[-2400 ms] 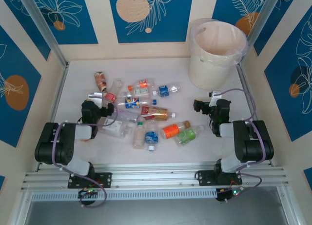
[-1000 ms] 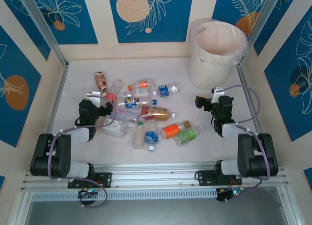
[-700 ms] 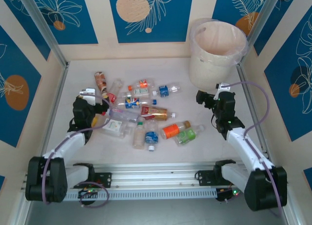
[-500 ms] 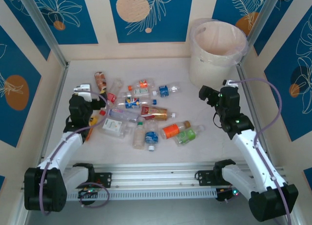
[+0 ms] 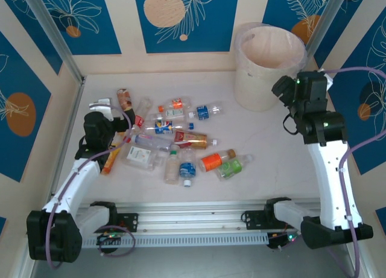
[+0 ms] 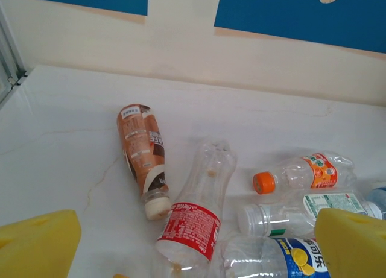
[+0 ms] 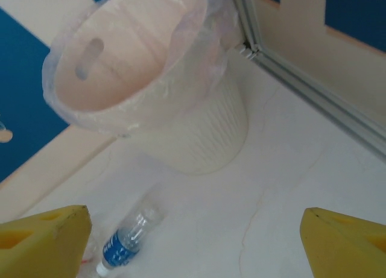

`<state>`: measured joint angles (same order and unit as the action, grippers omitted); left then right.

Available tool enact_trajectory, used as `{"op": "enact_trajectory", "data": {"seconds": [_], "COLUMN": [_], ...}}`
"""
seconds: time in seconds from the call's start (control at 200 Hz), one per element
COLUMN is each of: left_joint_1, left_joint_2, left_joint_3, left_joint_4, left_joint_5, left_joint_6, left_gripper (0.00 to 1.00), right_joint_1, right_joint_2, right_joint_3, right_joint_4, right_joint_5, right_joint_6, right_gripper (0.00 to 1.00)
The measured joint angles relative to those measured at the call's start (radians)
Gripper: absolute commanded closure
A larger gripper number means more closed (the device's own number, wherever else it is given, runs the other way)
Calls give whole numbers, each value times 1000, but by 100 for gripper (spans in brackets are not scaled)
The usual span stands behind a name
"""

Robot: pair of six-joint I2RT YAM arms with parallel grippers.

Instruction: Put the plastic bottles in the bin

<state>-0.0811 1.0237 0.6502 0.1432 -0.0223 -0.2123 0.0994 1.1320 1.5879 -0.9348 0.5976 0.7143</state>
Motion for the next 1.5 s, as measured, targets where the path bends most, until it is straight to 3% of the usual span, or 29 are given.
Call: {"op": "enact_trajectory", "data": {"seconds": [0.2,0.37,0.575,0.78,1.015,1.345,1.5], "left_joint_1": [-2,-6,-33,-142,-267,-434,-459], "left_joint_2": [0,1,66,191,402,901,1054], "left_joint_3": [13,16,55,220,530,1313,1529], "left_joint_4": [-11,-10,-11,-21,-94,-320,-413], "left_joint_5": [19,28,34,26,3,33,78], "left_joint_6": [-4,-18,-56,-79,-162,-296,-330], "left_gripper": [0,1,1,0,1,0,1], "right_joint_1": [-108,-134,-112,-95,-90,-91,-91], "right_joint_2": [203,347,383,381,381,330,325], "right_joint_3": [168,268,277,193,101,29,-2], "right_joint_4": [-35,-49,-48,48,156,237,313], "right_joint_5": [-56,-93,-80,-43,-44,-53,-55], "right_joint_6": [-46,-64,-47,-10,-5,-5,2], "right_gripper": [11,15,21,26,26,26,27]}}
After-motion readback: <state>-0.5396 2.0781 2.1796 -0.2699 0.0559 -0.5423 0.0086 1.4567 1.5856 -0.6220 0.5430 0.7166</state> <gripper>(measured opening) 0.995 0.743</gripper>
